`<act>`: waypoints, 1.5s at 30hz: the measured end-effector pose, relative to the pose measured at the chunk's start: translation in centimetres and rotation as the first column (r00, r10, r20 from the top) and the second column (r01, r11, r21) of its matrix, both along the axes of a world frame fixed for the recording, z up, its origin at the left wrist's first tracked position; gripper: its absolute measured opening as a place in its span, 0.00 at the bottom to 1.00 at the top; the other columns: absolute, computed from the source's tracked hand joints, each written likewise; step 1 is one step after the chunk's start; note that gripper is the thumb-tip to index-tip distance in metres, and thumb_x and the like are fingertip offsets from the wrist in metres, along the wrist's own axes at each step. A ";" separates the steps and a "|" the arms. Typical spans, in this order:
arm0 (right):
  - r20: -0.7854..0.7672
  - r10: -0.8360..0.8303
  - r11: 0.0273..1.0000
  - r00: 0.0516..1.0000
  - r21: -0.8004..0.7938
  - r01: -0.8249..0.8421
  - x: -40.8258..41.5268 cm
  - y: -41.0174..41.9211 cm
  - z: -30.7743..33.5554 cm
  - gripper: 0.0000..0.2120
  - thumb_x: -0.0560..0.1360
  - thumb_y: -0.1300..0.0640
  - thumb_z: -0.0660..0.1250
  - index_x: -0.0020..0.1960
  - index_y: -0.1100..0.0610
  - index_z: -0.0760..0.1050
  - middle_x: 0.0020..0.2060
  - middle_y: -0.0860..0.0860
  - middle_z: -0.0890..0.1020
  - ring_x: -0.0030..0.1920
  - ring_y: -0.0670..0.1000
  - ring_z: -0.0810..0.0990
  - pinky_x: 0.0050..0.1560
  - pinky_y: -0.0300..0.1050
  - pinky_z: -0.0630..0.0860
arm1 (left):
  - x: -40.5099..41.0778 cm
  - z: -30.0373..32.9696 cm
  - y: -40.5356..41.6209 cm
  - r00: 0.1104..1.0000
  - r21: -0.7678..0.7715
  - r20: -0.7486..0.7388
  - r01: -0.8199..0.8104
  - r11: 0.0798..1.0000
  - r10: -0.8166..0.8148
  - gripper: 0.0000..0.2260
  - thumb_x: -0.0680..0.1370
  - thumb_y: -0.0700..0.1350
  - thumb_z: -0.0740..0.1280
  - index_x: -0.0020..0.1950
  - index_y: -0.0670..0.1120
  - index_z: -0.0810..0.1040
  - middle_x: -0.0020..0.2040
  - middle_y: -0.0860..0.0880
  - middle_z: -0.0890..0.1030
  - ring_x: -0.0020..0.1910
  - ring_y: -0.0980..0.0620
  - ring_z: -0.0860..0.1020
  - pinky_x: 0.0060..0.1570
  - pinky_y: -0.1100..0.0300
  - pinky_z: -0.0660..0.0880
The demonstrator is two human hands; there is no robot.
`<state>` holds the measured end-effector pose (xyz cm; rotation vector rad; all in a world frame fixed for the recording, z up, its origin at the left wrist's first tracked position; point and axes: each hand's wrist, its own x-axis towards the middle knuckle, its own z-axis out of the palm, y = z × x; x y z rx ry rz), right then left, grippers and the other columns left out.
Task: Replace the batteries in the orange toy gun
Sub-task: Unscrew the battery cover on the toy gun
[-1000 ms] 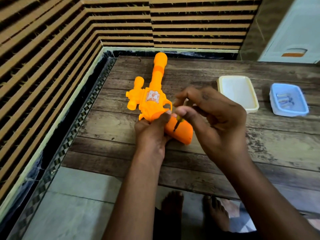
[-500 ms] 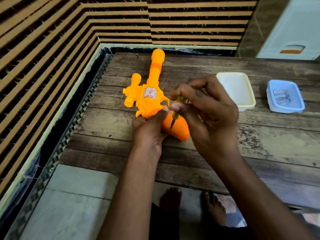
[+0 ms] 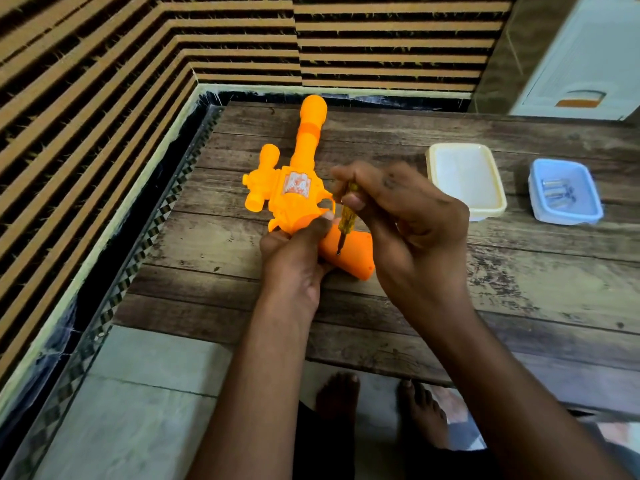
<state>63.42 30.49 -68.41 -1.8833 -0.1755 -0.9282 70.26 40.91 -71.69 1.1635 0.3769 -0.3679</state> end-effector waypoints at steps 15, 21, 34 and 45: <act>-0.003 0.027 1.000 1.000 0.001 -0.027 -0.2 -0.4 -0.1 0.11 0.80 0.72 0.68 0.59 0.66 0.83 0.53 0.56 0.84 0.55 0.51 0.85 0.55 0.49 0.81 | -0.1 0.3 -0.1 1.000 -0.005 0.013 -0.003 1.000 0.003 0.08 0.77 0.32 0.70 0.54 0.42 0.82 0.47 0.41 0.85 0.45 0.44 0.84 0.40 0.44 0.84; 0.067 -0.065 0.997 0.996 -0.031 0.067 -0.1 -0.2 -0.5 0.11 0.78 0.70 0.72 0.60 0.66 0.83 0.49 0.58 0.83 0.51 0.52 0.85 0.51 0.49 0.81 | -0.2 0.5 -0.2 1.000 -0.019 0.010 0.001 1.000 -0.001 0.09 0.77 0.31 0.70 0.56 0.40 0.81 0.46 0.42 0.85 0.44 0.46 0.84 0.39 0.44 0.84; 0.064 -0.049 0.995 0.997 -0.088 0.055 -0.8 0.1 -0.7 0.14 0.76 0.77 0.69 0.59 0.68 0.83 0.51 0.58 0.87 0.53 0.52 0.87 0.53 0.48 0.82 | -0.2 0.5 -0.1 1.000 -0.009 0.001 0.009 1.000 -0.009 0.14 0.77 0.30 0.69 0.62 0.35 0.80 0.37 0.45 0.84 0.35 0.50 0.83 0.30 0.53 0.82; 0.020 -0.038 0.999 0.999 -0.016 0.038 -0.5 -0.7 -0.5 0.15 0.78 0.72 0.71 0.64 0.66 0.82 0.50 0.58 0.85 0.52 0.53 0.86 0.52 0.49 0.82 | -0.2 0.4 -0.2 1.000 -0.017 0.004 -0.010 1.000 0.010 0.11 0.76 0.32 0.71 0.58 0.41 0.82 0.41 0.45 0.86 0.44 0.45 0.85 0.42 0.42 0.83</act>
